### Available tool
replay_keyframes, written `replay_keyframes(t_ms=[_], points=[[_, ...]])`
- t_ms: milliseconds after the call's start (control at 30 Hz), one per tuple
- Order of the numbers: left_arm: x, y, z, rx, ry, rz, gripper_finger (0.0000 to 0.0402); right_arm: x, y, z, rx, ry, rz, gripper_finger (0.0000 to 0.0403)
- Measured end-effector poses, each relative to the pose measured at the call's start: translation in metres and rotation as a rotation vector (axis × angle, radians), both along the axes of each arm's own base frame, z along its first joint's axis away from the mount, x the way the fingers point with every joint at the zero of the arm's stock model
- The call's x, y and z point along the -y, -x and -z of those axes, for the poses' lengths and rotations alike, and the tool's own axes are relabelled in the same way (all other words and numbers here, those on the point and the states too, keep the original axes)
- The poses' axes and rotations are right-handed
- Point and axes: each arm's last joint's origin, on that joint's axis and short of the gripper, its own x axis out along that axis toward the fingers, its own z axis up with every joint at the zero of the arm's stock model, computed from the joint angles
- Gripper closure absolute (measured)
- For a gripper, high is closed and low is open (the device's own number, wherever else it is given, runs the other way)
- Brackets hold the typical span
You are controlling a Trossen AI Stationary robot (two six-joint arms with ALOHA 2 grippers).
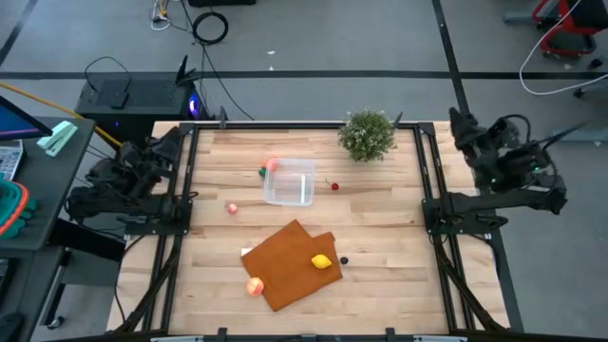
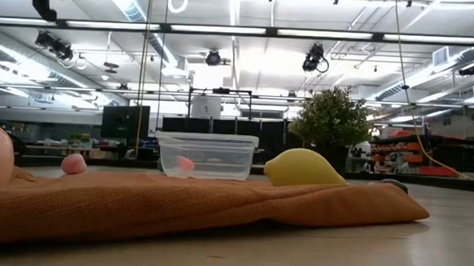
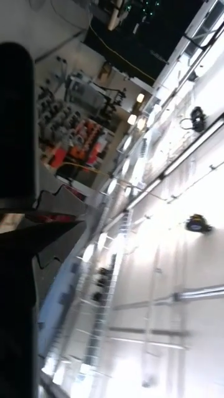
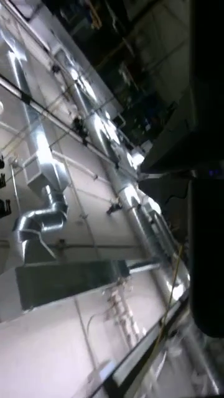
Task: Pick and placing Produce into tupperware
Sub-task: Put the red cherry into the transparent bin
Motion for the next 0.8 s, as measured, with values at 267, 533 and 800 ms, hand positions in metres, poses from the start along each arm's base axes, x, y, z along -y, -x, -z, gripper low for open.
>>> replay_keyframes(t_ms=[267, 533, 800], points=[[-0.001, 0.016, -0.025, -0.114, 0.035, 0.03, 0.0365, 0.002, -0.003, -0.058, -0.183, 0.158, 0.271, 0.0403], [0.0, -0.009, -0.027, -0.25, 0.087, 0.06, 0.0369, 0.002, -0.035, -0.089, -0.436, 0.141, 0.205, 0.0403], [0.002, -0.045, -0.04, -0.347, 0.083, 0.051, 0.0349, 0.002, -0.047, -0.109, -0.623, -0.012, 0.102, 0.0403]])
